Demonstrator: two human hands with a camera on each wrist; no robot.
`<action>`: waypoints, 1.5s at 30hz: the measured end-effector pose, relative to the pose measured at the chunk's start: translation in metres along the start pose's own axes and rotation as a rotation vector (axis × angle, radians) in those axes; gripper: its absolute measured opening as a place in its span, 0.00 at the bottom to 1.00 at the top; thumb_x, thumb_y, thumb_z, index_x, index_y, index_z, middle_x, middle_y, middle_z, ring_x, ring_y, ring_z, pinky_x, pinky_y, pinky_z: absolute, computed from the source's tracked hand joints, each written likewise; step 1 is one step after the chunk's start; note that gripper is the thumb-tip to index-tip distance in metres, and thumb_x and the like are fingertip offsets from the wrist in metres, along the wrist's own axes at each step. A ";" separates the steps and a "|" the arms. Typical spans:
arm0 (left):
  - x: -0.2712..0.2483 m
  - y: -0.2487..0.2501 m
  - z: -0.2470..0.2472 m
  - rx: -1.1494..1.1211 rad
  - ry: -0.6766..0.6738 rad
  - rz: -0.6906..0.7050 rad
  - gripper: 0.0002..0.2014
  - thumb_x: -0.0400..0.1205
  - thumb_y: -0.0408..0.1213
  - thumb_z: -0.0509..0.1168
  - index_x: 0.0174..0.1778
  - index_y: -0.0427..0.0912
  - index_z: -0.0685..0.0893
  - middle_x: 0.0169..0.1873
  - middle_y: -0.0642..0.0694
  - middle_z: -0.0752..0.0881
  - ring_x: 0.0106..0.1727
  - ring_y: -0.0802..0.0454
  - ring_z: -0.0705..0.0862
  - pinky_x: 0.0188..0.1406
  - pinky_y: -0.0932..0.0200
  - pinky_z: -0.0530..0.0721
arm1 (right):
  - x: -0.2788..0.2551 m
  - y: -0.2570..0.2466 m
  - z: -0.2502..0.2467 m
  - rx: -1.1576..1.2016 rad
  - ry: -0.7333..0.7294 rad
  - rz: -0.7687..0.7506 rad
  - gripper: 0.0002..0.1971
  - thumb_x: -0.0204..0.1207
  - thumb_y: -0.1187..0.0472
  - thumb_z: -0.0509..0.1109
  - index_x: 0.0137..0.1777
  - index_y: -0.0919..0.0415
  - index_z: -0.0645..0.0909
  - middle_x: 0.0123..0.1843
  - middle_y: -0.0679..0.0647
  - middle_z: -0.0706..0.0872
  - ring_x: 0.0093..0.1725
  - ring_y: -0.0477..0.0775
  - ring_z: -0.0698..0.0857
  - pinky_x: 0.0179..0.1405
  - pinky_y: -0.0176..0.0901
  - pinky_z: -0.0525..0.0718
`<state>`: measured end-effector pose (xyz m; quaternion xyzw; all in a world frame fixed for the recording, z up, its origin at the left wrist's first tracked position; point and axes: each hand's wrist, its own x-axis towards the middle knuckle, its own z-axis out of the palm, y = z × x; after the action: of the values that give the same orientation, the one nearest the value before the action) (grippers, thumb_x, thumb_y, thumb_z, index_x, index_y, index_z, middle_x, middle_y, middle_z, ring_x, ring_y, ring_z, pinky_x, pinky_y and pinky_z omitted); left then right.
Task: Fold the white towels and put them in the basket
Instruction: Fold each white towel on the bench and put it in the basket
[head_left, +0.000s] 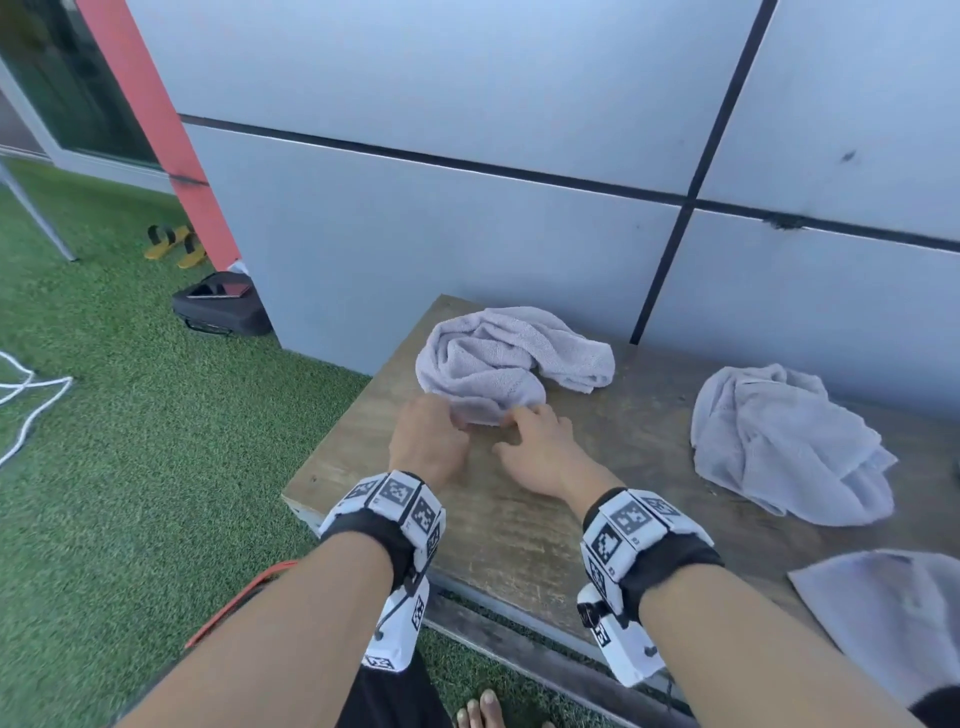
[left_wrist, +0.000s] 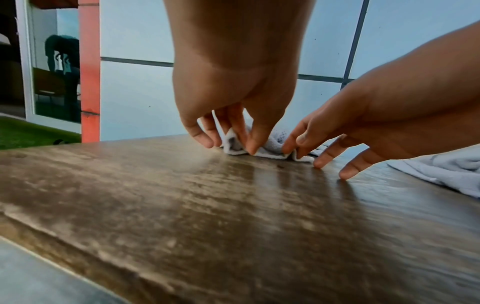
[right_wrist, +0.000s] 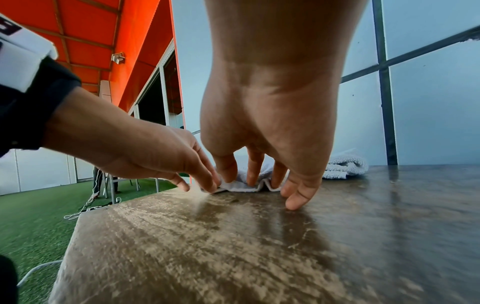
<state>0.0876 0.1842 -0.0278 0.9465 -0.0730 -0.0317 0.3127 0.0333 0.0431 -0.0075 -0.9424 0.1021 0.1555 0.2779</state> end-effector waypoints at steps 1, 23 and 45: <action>-0.003 0.005 0.000 -0.064 -0.008 0.031 0.07 0.71 0.27 0.65 0.33 0.42 0.86 0.35 0.44 0.87 0.40 0.45 0.86 0.34 0.59 0.76 | -0.004 0.002 -0.001 0.023 0.010 -0.002 0.26 0.82 0.53 0.61 0.80 0.53 0.65 0.80 0.59 0.65 0.76 0.66 0.62 0.70 0.55 0.68; -0.071 0.132 -0.049 -0.142 -0.106 0.396 0.11 0.77 0.28 0.59 0.38 0.48 0.82 0.36 0.50 0.82 0.41 0.49 0.80 0.36 0.61 0.75 | -0.159 0.057 -0.101 0.156 0.599 -0.092 0.07 0.81 0.66 0.61 0.43 0.58 0.78 0.35 0.49 0.80 0.38 0.56 0.78 0.36 0.47 0.73; -0.136 0.103 -0.109 -0.170 -0.124 0.372 0.23 0.88 0.50 0.59 0.31 0.39 0.65 0.24 0.44 0.65 0.24 0.47 0.67 0.29 0.57 0.66 | -0.223 0.065 -0.110 0.023 0.633 -0.043 0.22 0.85 0.55 0.65 0.27 0.51 0.70 0.28 0.49 0.76 0.30 0.52 0.74 0.32 0.46 0.69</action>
<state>-0.0472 0.1883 0.1232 0.8831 -0.2628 -0.0379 0.3868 -0.1669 -0.0485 0.1265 -0.9427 0.1654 -0.1528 0.2461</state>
